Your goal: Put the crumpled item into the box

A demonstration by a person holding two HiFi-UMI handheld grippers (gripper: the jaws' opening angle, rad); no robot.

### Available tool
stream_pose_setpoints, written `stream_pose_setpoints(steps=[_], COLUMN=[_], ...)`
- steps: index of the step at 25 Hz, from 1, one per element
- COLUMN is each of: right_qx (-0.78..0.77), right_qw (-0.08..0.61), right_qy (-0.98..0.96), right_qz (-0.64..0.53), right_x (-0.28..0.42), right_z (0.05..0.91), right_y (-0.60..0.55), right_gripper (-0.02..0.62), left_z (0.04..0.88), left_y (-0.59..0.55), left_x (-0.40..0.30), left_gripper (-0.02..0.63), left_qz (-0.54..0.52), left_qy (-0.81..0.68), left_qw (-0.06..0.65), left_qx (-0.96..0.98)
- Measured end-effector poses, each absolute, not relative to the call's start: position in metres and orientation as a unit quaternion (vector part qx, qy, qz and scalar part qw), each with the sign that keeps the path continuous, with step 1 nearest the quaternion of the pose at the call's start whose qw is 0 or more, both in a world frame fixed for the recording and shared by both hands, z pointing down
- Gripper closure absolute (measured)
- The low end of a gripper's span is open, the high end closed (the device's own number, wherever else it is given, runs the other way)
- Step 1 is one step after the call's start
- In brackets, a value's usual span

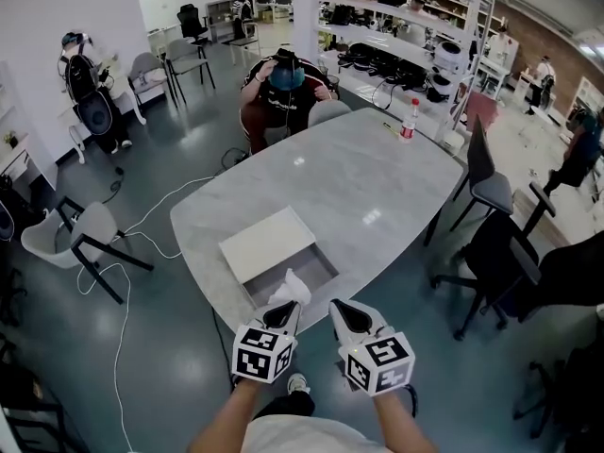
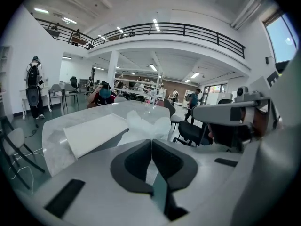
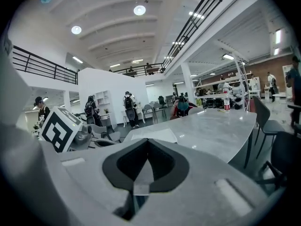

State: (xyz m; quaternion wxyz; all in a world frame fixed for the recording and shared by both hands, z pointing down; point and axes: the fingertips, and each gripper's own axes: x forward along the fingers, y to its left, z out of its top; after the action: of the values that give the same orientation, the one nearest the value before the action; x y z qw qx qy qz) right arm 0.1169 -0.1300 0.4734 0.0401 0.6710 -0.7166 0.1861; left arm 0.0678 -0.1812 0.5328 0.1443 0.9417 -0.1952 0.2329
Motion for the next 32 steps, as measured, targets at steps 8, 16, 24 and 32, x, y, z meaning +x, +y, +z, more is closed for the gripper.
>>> stream_pose_setpoints(steps=[8, 16, 24, 32], right_qx=[0.667, 0.660, 0.643, 0.597], right_qw=[0.058, 0.075, 0.079, 0.079], right_qy=[-0.717, -0.719, -0.734, -0.773], right_qz=[0.195, 0.205, 0.203, 0.202], right_x=[0.124, 0.132, 0.136, 0.156], right_z=[0.475, 0.485, 0.485, 0.495], right_y=[-0.190, -0.220, -0.246, -0.253], right_gripper=[0.591, 0.591, 0.591, 0.591], left_z=[0.566, 0.595, 0.612, 0.637], left_y=[-0.223, -0.240, -0.250, -0.249], left_x=[0.079, 0.091, 0.096, 0.111], left_gripper=[0.592, 0.592, 0.591, 0.591], left_qz=[0.292, 0.349, 0.412, 0.467], left_qy=[-0.162, -0.125, -0.098, -0.114], left_qw=[0.145, 0.135, 0.094, 0.069], left_qx=[0.931, 0.919, 0.901, 0.874])
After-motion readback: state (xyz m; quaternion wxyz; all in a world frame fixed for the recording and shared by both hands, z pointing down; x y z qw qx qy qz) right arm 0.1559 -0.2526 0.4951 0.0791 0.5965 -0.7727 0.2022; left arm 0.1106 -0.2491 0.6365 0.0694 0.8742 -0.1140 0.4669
